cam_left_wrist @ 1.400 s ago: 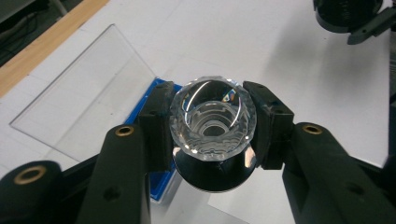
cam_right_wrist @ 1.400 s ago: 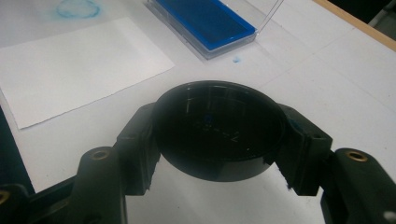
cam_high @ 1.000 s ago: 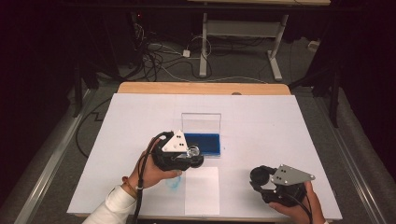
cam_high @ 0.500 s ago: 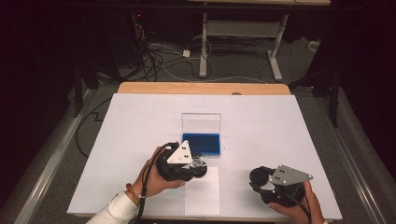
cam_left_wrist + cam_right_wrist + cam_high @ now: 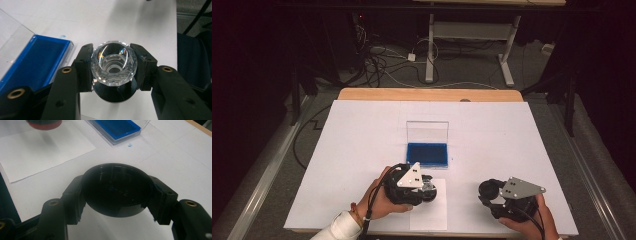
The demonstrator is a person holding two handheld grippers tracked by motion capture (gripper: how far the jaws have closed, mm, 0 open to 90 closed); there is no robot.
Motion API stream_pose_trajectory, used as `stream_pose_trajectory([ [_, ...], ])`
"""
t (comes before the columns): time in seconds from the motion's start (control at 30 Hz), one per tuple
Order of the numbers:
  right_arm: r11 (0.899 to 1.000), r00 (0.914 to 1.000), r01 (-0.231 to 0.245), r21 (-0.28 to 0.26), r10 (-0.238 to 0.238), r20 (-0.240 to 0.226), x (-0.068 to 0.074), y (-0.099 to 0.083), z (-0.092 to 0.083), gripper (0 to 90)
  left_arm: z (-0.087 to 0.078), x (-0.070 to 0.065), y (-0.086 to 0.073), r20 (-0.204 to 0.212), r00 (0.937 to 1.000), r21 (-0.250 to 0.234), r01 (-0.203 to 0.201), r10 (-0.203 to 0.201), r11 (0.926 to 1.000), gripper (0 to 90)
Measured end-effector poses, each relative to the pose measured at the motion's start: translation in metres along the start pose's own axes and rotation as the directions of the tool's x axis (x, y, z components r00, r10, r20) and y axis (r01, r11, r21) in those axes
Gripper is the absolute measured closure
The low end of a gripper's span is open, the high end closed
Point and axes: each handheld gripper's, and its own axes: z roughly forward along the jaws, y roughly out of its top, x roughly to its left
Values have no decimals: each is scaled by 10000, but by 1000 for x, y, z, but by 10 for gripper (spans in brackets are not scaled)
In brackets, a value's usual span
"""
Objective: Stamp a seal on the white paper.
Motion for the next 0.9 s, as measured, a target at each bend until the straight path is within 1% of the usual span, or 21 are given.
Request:
stream_pose_trajectory([
  [0.07, 10000, 10000, -21, 13, 21, -3, 0, 0, 0, 387, 2, -1, -1, 52, 10000, 92, -20, 20, 10000, 543],
  [0.1, 10000, 10000, -9, 13, 9, -6, 0, 0, 0, 387, 3, -2, -2, 37, 10000, 71, 33, -33, 10000, 543],
  [0.13, 10000, 10000, -4, 17, 4, -7, 0, 0, 0, 387, 4, -2, -3, 116, 9999, 128, 26, -27, 9999, 543],
  [0.43, 10000, 10000, 14, 57, -14, -23, 1, 0, 1, 387, 13, -7, -7, 374, 9993, 488, -35, 17, 9988, 543],
  [0.63, 9999, 10000, 33, 97, -32, -45, 1, 0, 2, 387, 16, -7, -9, 495, 9988, 579, 16, -45, 9983, 543],
  [0.77, 10000, 10000, 18, 79, -18, -42, 1, 0, 2, 387, 17, -6, -10, 486, 9988, 602, 34, -63, 9982, 543],
  [0.9, 9999, 10000, 38, 101, -37, -62, 1, 0, 2, 387, 20, -6, -11, 557, 9984, 717, 16, -56, 9974, 543],
])
